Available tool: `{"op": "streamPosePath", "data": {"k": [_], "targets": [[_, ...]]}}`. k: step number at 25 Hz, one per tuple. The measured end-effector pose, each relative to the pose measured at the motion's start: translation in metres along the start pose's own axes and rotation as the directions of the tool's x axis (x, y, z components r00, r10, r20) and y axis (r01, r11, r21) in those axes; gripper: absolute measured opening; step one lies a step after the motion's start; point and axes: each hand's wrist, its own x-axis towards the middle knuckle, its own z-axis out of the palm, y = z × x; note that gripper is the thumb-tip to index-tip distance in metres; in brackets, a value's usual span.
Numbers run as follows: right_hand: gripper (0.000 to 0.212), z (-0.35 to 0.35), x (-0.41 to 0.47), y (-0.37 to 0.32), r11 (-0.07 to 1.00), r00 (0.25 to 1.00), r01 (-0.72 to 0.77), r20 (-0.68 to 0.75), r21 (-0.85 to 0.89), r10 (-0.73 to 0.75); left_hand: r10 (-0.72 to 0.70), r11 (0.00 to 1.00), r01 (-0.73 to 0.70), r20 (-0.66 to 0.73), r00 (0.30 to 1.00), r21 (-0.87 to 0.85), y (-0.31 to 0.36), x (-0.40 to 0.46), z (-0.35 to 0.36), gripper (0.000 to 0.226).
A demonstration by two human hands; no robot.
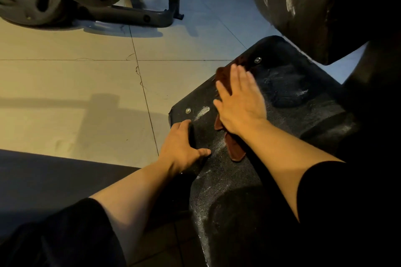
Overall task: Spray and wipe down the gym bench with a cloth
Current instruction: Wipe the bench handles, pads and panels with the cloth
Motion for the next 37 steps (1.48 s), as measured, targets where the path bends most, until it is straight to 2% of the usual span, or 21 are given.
{"op": "streamPosePath", "data": {"k": [3,6,9,11,13,15,17,19,21,24,27,29,32,34,35,37], "targets": [[0.063,0.007,0.0,-0.037,0.991,0.991,0.128,0.033,0.035,-0.129,-0.021,1.0,0.021,-0.005,1.0,-0.023,-0.009,0.0,0.006,0.087],[0.064,0.014,-0.012,-0.07,0.973,0.97,0.225,0.081,0.048,-0.229,-0.033,0.999,0.033,0.004,0.999,0.004,-0.016,-0.002,0.005,0.067],[0.059,0.015,-0.017,-0.064,0.958,0.956,0.286,0.055,0.037,-0.287,-0.051,0.998,0.05,0.02,0.999,0.023,-0.017,0.001,0.004,0.077],[0.058,0.009,-0.011,-0.038,0.97,0.97,0.243,0.005,-0.001,-0.243,-0.058,0.998,0.058,0.019,0.998,0.006,-0.014,0.002,0.003,0.086],[0.059,0.001,0.0,-0.005,0.995,0.994,0.099,-0.036,-0.029,-0.1,-0.075,0.997,0.075,0.046,0.996,0.0,-0.013,0.0,0.003,0.095],[0.06,-0.005,0.009,0.014,0.999,1.0,-0.014,-0.027,-0.041,0.013,-0.071,0.997,0.07,0.065,0.995,0.023,-0.014,-0.002,0.002,0.098],[0.062,-0.002,0.013,0.011,0.998,0.999,-0.049,-0.013,-0.026,0.048,-0.07,0.997,0.069,0.075,0.995,0.021,-0.015,-0.004,0.002,0.099],[0.061,0.002,0.011,-0.009,1.0,1.0,-0.006,-0.01,0.01,0.006,-0.097,0.995,0.097,0.083,0.992,0.002,-0.015,-0.003,0.002,0.1],[0.061,0.009,0.004,-0.035,0.994,0.995,0.097,-0.013,0.044,-0.096,-0.101,0.995,0.102,0.066,0.993,-0.013,-0.016,-0.002,0.002,0.099],[0.059,0.015,-0.01,-0.068,0.97,0.971,0.234,0.036,0.063,-0.236,-0.071,0.997,0.071,0.046,0.996,0.016,-0.017,-0.004,0.001,0.089],[0.057,0.015,-0.016,-0.065,0.94,0.939,0.333,0.061,0.076,-0.338,-0.06,0.997,0.055,0.077,0.995,0.062,-0.015,-0.005,0.0,0.086],[0.057,0.006,-0.015,-0.039,0.945,0.945,0.323,0.038,0.052,-0.325,-0.061,0.994,0.051,0.096,0.994,0.099,-0.011,-0.007,-0.001,0.088],[0.061,-0.004,-0.013,0.001,0.991,0.991,0.131,0.023,0.034,-0.132,-0.039,0.98,0.01,0.142,0.989,0.199,-0.005,-0.013,-0.004,0.091],[0.065,-0.004,-0.013,0.001,0.998,0.997,0.063,0.036,0.031,-0.064,-0.02,0.961,-0.02,0.144,0.989,0.275,-0.005,-0.017,-0.008,0.088],[0.067,-0.003,-0.015,-0.009,0.997,0.997,0.068,0.037,0.036,-0.07,-0.019,0.95,-0.022,0.128,0.992,0.312,-0.006,-0.019,-0.01,0.086],[0.069,0.002,-0.024,-0.043,0.984,0.984,0.171,0.043,0.048,-0.173,-0.014,0.927,-0.014,0.074,0.997,0.375,-0.011,-0.022,-0.014,0.082]]}}
